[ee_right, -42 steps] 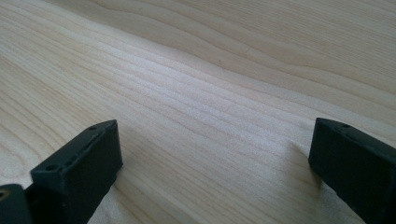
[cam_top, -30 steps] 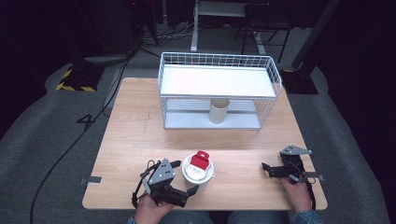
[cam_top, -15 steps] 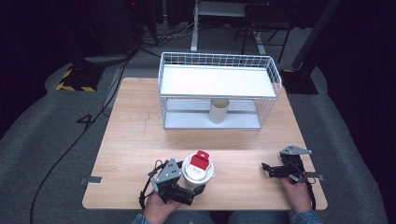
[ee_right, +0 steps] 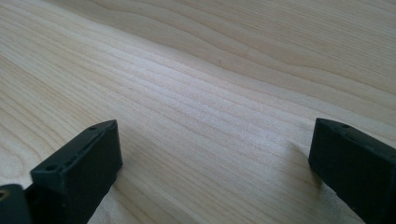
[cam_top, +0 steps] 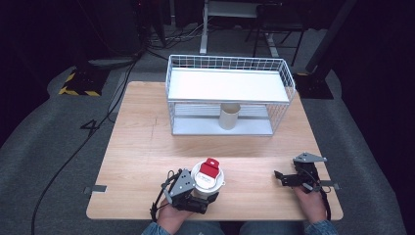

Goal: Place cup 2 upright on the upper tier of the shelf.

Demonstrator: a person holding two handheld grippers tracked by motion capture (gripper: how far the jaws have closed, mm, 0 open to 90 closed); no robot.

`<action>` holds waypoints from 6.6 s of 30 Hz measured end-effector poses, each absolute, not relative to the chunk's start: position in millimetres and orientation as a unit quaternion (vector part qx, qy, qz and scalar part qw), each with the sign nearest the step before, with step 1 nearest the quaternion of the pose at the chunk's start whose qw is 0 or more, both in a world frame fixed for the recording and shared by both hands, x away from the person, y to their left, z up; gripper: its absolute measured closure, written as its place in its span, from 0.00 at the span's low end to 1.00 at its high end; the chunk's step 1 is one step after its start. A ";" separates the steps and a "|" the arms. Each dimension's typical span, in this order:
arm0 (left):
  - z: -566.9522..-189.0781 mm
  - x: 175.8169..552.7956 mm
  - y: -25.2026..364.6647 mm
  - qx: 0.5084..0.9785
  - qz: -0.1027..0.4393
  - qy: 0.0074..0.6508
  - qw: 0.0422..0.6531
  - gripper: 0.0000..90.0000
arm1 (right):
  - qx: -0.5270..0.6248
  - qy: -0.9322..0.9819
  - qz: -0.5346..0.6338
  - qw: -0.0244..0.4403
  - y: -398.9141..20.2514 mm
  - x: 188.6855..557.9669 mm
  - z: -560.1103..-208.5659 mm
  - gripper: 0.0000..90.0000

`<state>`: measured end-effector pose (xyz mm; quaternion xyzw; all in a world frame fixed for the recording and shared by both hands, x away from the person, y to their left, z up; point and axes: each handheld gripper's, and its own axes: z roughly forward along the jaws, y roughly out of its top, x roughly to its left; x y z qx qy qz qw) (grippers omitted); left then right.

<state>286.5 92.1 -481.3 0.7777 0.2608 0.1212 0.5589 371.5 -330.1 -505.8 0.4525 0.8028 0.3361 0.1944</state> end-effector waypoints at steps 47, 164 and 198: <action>-483.7 286.4 89.4 0.768 0.143 0.268 0.564 0.13 | 0.454 0.802 0.336 0.195 -329.9 371.2 -505.8 0.03; -254.6 439.5 68.8 0.718 0.219 0.270 0.603 0.13 | 0.460 0.800 0.331 0.196 -328.4 372.6 -506.0 0.00; -264.6 525.5 30.5 0.701 0.251 0.349 0.570 0.13 | 0.459 0.800 0.332 0.196 -328.4 373.0 -506.1 0.00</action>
